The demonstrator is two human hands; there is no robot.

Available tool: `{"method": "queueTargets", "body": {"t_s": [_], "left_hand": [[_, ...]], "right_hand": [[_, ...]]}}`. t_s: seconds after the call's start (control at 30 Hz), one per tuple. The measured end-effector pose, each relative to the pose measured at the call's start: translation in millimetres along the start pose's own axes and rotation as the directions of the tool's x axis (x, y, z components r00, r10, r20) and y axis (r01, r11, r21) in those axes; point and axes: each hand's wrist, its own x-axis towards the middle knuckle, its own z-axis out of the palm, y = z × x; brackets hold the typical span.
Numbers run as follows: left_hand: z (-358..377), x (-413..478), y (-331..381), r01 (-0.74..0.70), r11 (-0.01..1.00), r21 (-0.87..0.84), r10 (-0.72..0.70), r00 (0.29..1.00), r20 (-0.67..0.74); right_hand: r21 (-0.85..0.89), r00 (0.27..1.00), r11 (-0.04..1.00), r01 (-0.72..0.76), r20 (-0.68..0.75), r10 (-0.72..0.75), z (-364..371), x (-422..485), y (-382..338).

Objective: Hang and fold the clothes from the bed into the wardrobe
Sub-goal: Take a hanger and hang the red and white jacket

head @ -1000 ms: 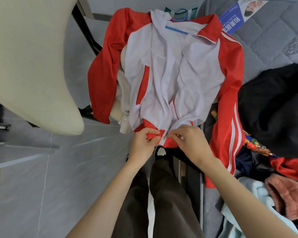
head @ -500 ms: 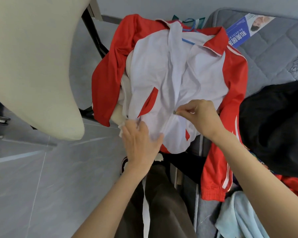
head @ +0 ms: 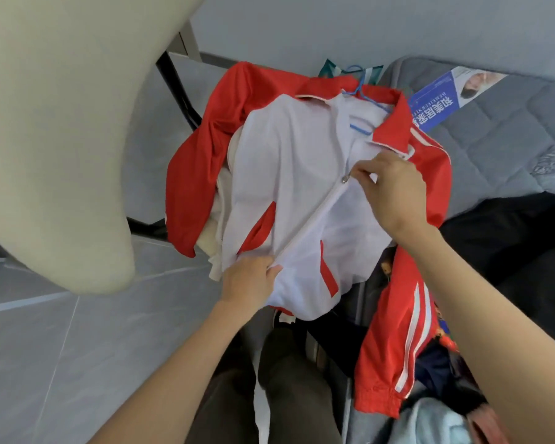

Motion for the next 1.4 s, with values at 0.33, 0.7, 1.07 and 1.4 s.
{"method": "queueTargets", "body": {"t_s": [0.33,0.7,1.07,1.4], "left_hand": [[-61.7,72.3,96.1,-0.105,0.994,0.014,0.105,0.966,-0.236],[-58.9,118.6,73.5,-0.11,0.994,-0.015,0.11,0.994,-0.011],[-88.9,178.0,75.0,-0.185,0.968,0.167,0.126,0.942,0.31],[-106.5,267.8,116.3,-0.192,0.981,0.024,0.188,0.975,0.118]], "right_hand": [[0.203,0.987,0.975,0.095,0.11,-0.119,-10.9,44.4,10.2],[-0.082,0.999,0.996,0.043,-0.016,-0.045,-15.9,129.5,37.1],[0.223,0.97,0.946,-0.237,0.003,0.242,4.9,234.7,56.4],[0.141,0.828,0.827,-0.543,0.255,0.5,56.9,242.9,89.5]]}}
